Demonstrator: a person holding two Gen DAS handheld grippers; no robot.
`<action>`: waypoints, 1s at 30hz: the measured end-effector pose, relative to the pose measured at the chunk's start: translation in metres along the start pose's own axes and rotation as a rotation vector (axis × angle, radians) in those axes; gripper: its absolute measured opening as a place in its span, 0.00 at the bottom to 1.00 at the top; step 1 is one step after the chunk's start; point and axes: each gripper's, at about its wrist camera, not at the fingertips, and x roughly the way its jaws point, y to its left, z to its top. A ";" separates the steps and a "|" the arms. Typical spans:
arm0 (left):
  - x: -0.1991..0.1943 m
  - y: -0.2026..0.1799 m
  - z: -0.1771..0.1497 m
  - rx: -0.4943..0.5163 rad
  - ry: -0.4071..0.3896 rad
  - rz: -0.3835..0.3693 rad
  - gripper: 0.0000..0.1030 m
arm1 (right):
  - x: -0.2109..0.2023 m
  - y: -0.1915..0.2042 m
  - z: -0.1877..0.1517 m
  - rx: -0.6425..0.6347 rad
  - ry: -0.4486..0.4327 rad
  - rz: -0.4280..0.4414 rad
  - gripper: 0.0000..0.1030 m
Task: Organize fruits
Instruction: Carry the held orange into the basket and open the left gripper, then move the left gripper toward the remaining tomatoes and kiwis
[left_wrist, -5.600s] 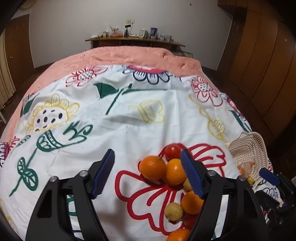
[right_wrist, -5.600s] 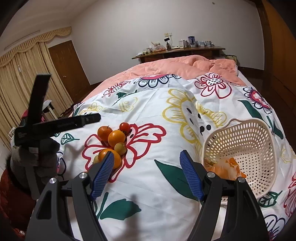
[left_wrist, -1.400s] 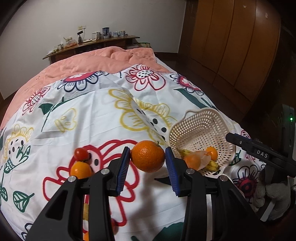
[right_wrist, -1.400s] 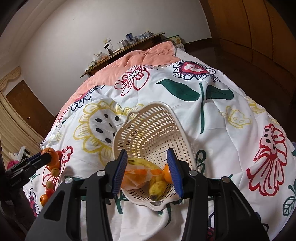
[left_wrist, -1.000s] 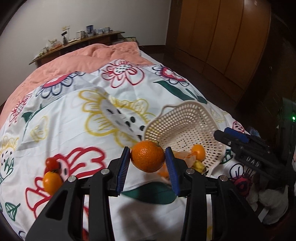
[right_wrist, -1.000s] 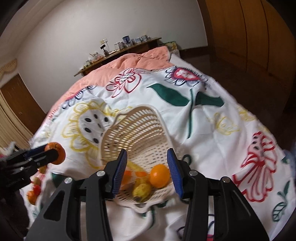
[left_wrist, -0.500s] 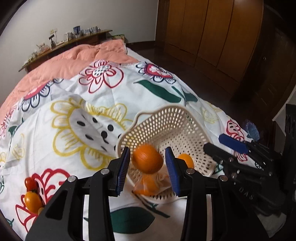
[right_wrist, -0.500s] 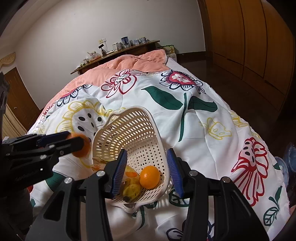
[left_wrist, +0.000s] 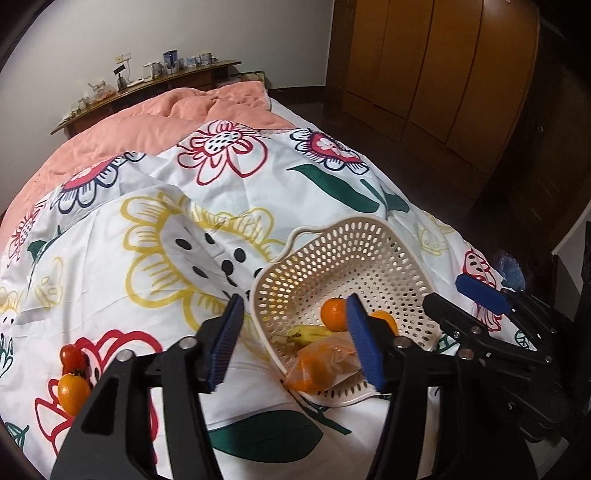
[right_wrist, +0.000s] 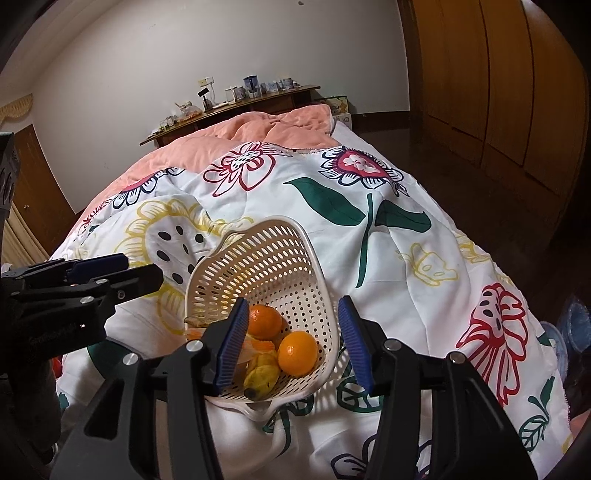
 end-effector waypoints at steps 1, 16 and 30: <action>-0.001 0.001 -0.001 0.002 -0.002 0.007 0.59 | 0.000 0.000 0.000 -0.002 -0.001 -0.005 0.51; -0.023 0.014 -0.010 0.006 -0.054 0.094 0.67 | -0.012 0.019 0.002 -0.066 -0.031 -0.050 0.54; -0.042 0.035 -0.023 -0.029 -0.088 0.145 0.68 | -0.020 0.049 0.003 -0.130 -0.040 -0.032 0.59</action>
